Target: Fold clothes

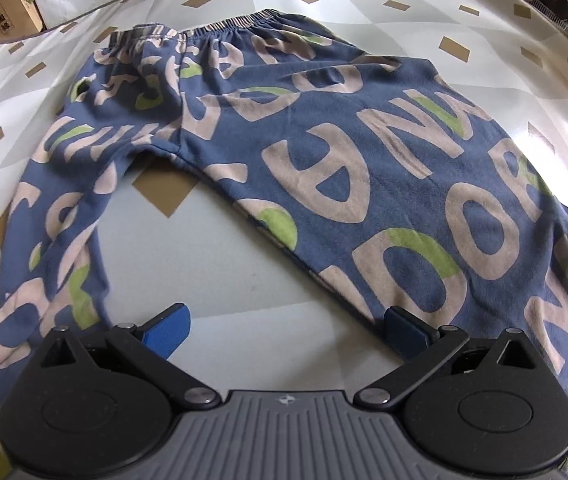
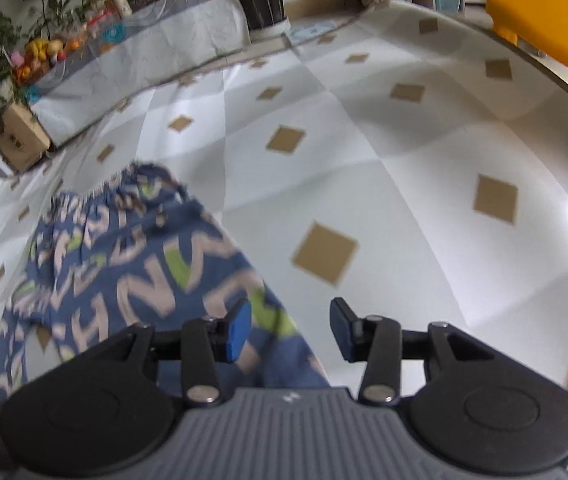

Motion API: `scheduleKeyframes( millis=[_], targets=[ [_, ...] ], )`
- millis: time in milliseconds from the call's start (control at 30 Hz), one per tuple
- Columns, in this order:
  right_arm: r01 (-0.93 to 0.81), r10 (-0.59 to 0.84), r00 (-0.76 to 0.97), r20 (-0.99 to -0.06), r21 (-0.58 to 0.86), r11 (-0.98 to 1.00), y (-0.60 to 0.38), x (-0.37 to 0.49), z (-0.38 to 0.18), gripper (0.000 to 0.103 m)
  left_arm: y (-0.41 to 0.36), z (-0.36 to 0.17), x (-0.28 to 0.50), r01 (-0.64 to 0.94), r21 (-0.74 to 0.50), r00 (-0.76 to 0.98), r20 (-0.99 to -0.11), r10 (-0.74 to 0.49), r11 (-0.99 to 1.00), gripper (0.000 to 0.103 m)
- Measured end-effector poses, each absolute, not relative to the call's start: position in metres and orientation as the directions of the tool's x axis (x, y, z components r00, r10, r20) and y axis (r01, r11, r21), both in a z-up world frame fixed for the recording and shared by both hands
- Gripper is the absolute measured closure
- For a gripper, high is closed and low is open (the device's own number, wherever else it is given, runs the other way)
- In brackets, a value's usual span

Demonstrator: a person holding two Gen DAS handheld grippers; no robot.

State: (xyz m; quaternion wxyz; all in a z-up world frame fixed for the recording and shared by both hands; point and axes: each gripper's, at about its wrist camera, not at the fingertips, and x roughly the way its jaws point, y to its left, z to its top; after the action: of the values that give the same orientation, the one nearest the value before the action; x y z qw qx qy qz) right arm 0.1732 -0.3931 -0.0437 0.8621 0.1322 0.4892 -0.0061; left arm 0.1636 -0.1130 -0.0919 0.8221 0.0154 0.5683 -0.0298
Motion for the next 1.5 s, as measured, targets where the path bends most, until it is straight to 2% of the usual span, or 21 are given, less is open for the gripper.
scheduleKeyframes(
  millis=[167, 333, 433, 633, 733, 867, 1200, 1433, 1500],
  targets=[
    [0.137, 0.153, 0.413, -0.898, 0.227, 0.964, -0.396, 0.147, -0.054, 0.059, -0.113, -0.086, 0.155, 0.083, 0.002, 0.345, -0.938, -0.027, 0.997, 0.000],
    [0.285, 0.211, 0.355, -0.911, 0.320, 0.904, -0.412, 0.127, -0.076, 0.059, -0.112, -0.083, 0.144, 0.115, 0.000, 0.330, -0.943, -0.038, 0.993, 0.000],
    [0.352, 0.193, 0.392, -0.899, 0.341, 0.872, -0.421, 0.122, -0.076, 0.063, -0.109, -0.081, 0.137, 0.134, 0.003, 0.324, -0.945, -0.040, 0.991, 0.000],
    [0.395, 0.053, 0.397, -0.916, 0.224, 0.891, -0.417, 0.116, -0.073, 0.069, -0.089, -0.078, 0.122, 0.128, 0.002, 0.317, -0.948, -0.039, 0.992, 0.000],
    [0.434, -0.048, 0.362, -0.931, 0.123, 0.892, -0.412, 0.115, -0.071, 0.063, -0.074, -0.073, 0.113, 0.105, -0.001, 0.321, -0.946, -0.035, 0.994, 0.000],
    [0.404, -0.001, 0.389, -0.921, 0.170, 0.899, -0.397, 0.106, -0.056, 0.057, -0.048, -0.065, 0.099, 0.056, -0.019, 0.335, -0.942, -0.036, 0.998, 0.000],
    [0.217, 0.017, 0.316, -0.949, 0.090, 0.972, -0.315, 0.080, -0.046, 0.048, 0.011, -0.061, 0.063, -0.073, -0.001, 0.368, -0.929, 0.026, 0.997, 0.000],
    [0.272, -0.051, 0.228, -0.972, 0.014, 0.962, -0.301, 0.061, -0.070, 0.044, 0.037, -0.079, 0.039, -0.216, -0.029, 0.316, -0.948, 0.042, 0.976, 0.000],
    [0.306, -0.043, 0.221, -0.974, 0.027, 0.951, -0.300, 0.054, -0.077, 0.036, 0.038, -0.088, 0.035, -0.220, -0.018, 0.293, -0.955, 0.049, 0.975, 0.000]
  ],
)
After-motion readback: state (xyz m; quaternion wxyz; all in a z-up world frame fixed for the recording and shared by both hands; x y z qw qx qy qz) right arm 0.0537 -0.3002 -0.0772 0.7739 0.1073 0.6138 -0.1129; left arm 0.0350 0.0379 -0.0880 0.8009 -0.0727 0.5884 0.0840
